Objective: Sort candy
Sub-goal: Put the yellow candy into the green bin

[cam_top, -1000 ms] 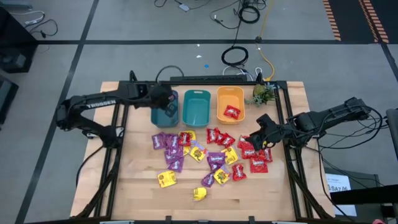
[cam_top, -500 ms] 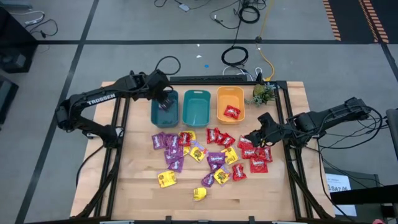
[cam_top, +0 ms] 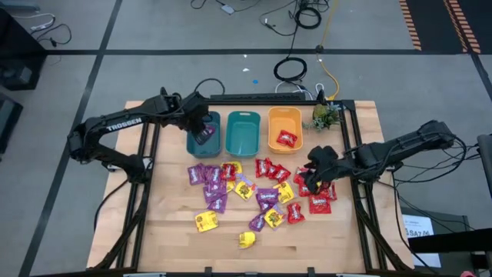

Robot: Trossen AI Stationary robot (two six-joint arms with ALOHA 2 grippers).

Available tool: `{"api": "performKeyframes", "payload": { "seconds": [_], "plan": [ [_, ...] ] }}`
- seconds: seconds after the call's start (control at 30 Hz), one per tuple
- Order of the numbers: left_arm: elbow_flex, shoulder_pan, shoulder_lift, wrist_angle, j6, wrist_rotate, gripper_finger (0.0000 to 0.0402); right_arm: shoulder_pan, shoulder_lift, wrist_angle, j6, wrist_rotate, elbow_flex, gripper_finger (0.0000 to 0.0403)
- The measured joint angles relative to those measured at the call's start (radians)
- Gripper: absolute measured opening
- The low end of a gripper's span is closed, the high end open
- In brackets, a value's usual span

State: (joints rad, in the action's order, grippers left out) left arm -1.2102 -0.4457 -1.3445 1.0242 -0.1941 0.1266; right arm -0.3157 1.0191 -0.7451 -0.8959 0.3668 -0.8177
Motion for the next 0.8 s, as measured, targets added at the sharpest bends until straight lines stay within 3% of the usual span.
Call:
{"api": "performKeyframes", "payload": {
  "seconds": [0.17, 0.37, 0.67, 0.8],
  "plan": [
    [0.000, 0.075, 0.041, 0.040, -0.035, -0.056, 0.0130, 0.000, 0.112, 0.111, 0.131, -0.002, 0.000, 0.0187],
    [0.055, 0.213, 0.167, -0.035, -0.106, -0.056, 0.0130, 0.002, 0.257, 0.340, 0.331, -0.001, 0.000, 0.0187],
    [0.232, 0.444, 0.310, -0.181, -0.402, -0.044, 0.0130, 0.021, 0.419, 0.549, 0.521, -0.008, 0.000, 0.0187],
    [0.281, 0.552, 0.315, -0.215, -0.504, 0.024, 0.0130, 0.035, 0.487, 0.640, 0.546, -0.009, -0.022, 0.0187]
  ]
}}
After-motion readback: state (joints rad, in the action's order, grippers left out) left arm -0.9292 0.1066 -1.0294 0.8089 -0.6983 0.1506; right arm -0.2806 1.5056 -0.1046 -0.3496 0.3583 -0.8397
